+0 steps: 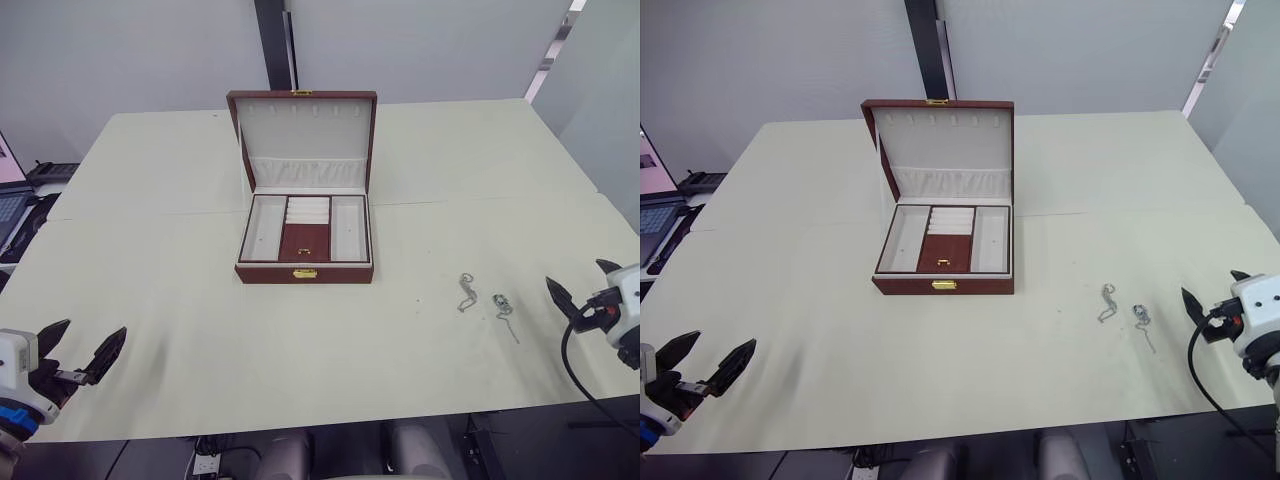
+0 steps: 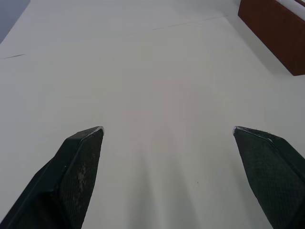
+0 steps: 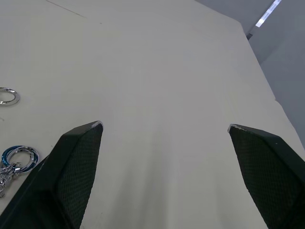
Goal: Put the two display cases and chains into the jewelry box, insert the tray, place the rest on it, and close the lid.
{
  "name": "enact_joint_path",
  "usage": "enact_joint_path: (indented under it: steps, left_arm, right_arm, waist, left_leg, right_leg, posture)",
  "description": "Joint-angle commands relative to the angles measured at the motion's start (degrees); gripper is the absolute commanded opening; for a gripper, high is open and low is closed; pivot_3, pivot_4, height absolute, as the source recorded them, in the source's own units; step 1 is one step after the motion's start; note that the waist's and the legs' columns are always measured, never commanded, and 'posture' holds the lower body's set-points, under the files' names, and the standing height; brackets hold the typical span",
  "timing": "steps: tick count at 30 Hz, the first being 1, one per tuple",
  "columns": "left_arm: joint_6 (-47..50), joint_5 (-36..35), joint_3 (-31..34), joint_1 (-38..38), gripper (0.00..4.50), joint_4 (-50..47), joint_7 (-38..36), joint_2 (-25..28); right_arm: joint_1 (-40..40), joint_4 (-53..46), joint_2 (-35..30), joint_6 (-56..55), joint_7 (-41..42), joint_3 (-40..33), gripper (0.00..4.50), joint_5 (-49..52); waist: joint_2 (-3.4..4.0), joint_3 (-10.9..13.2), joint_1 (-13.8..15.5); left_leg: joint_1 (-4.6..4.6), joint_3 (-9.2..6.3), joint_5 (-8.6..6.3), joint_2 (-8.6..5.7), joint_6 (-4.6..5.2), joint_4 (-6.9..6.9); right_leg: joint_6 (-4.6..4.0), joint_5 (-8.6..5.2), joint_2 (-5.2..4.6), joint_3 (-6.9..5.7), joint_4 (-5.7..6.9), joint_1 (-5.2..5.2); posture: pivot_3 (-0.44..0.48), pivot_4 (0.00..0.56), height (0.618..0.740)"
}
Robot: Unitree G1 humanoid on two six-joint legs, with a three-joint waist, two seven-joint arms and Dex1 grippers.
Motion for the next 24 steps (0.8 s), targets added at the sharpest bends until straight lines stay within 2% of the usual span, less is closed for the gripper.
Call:
enact_joint_path:
  steps: [1, 24]
  left_arm:
    - [-0.1, -0.9, 1.5, 0.7, 4.5, -1.6, 0.1, 0.6]
    - [1.5, -2.0, 2.5, 2.2, 4.5, -4.6, -0.2, 1.0]
  right_arm:
    - [-0.6, -0.2, -1.3, -0.9, -0.4, -1.1, 4.47, 0.7]
    - [-2.2, 0.7, -1.4, -1.4, -1.1, -0.1, 4.47, 0.3]
  waist:
    - [0.0, 0.0, 0.0]
    - [-0.01, 0.0, 0.0]
  left_leg:
    - [0.0, 0.0, 0.0, 0.0, 0.0, 0.0]
    - [0.02, 0.04, 0.0, 0.0, 0.0, 0.0]
  right_leg:
    - [0.0, 0.0, 0.0, 0.0, 0.0, 0.0]
    - [0.0, 0.0, 0.0, 0.03, 0.01, 0.0]
  posture:
    - [0.0, 0.15, 0.74]
    - [0.0, 0.15, 0.74]
